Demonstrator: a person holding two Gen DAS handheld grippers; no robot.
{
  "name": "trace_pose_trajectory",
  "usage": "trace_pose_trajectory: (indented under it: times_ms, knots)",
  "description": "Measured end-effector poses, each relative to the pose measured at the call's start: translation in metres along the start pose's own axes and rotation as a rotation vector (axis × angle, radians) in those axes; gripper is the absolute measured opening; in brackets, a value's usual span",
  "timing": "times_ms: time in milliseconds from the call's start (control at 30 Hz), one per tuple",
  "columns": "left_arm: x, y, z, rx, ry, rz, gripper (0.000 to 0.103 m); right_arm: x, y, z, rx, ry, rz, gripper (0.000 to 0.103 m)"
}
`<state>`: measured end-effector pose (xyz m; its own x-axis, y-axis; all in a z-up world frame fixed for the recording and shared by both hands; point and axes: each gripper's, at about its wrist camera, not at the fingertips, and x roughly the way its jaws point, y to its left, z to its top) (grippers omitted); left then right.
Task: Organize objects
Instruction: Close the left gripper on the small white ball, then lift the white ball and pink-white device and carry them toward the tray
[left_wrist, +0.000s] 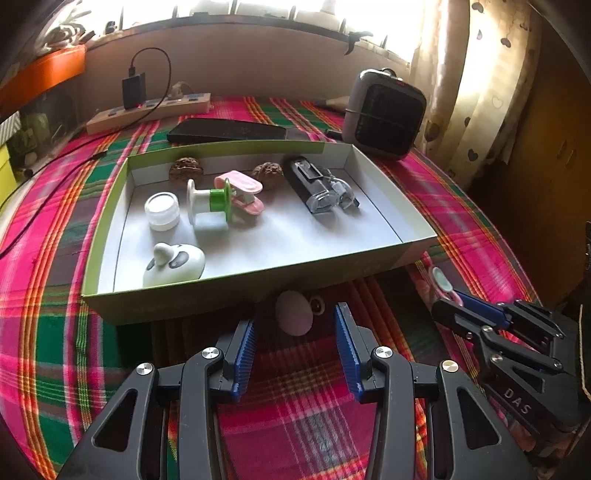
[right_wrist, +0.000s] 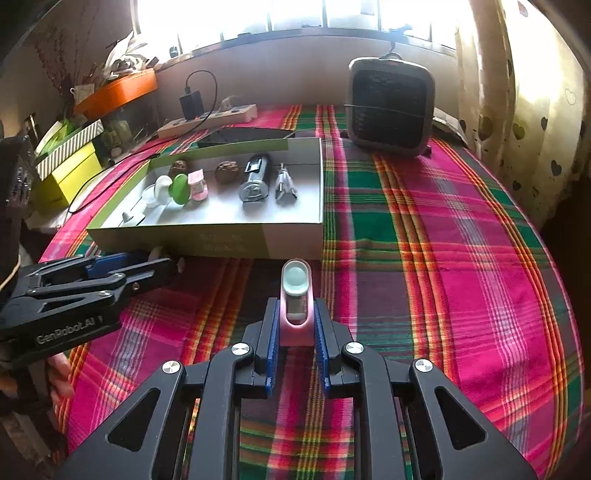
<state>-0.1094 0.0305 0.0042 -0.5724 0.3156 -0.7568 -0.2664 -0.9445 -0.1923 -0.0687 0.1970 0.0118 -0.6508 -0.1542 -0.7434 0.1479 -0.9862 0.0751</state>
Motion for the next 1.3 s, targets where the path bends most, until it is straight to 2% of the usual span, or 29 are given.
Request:
trace_pose_trajectory:
  times_ms: [433,600,1300]
  knots:
    - [0.006,-0.009,0.002,-0.011,0.006,0.038,0.039,-0.002,-0.009,0.0,0.014,-0.006,0.031,0.019]
    - [0.006,-0.007,0.002,-0.033,0.002,0.046,0.028,-0.002,-0.011,-0.001,0.018,-0.004,0.04,0.019]
    - [0.0,-0.005,-0.003,-0.055,-0.013,0.043,0.028,-0.004,-0.007,-0.001,0.001,-0.009,0.042,0.018]
